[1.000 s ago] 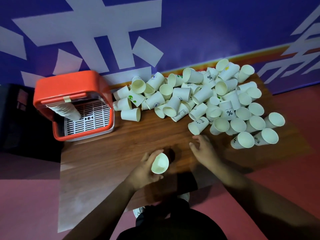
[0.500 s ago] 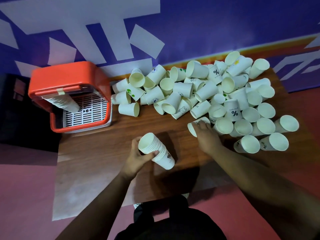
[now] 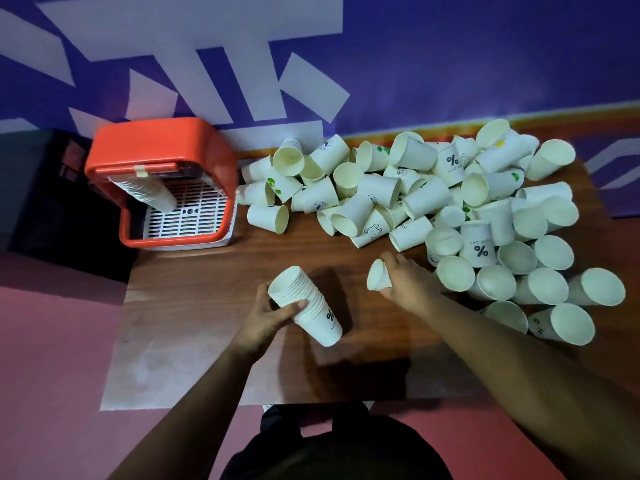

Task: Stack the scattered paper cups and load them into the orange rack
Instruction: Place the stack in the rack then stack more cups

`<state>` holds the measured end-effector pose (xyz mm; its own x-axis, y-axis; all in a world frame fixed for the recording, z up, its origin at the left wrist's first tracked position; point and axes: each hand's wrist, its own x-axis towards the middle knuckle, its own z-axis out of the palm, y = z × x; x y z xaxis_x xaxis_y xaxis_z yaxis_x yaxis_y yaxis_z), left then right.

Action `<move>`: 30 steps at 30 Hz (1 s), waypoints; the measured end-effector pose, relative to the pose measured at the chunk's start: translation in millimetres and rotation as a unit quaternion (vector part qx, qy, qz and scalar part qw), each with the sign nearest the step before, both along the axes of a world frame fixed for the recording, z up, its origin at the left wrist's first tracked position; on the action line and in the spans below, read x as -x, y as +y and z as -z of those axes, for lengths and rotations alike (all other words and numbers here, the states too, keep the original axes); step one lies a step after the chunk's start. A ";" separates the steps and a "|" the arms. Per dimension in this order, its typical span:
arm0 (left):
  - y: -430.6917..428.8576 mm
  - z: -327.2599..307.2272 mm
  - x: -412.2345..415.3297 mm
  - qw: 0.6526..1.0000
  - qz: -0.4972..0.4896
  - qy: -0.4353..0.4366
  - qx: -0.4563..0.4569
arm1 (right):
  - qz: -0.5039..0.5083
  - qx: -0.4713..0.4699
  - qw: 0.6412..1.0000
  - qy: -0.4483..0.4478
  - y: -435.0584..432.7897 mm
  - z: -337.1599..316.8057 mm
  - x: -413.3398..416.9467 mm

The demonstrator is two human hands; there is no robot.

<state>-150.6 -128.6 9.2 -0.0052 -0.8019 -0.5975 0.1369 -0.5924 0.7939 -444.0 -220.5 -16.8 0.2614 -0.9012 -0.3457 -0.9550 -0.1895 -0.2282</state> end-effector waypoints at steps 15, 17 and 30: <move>-19.6 -46.7 -57.1 0.974 0.146 -0.124 0.123 | 0.108 -0.096 0.828 -0.541 -15.5 -92.0 -156.5; -19.7 -46.3 -74.8 0.972 0.150 -0.125 0.128 | 0.090 -0.110 0.848 -0.510 -13.9 -95.4 -172.0; -63.2 -57.0 -219.9 0.966 0.114 -0.148 0.178 | 0.149 -0.240 0.804 -0.523 -9.5 -95.3 -318.7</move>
<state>69.3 -191.8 66.2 -0.0771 -0.9547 -0.2873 -0.2300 -0.2634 0.9369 -125.2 -230.0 78.5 0.4329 -0.8057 -0.4041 -0.1785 0.3628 -0.9146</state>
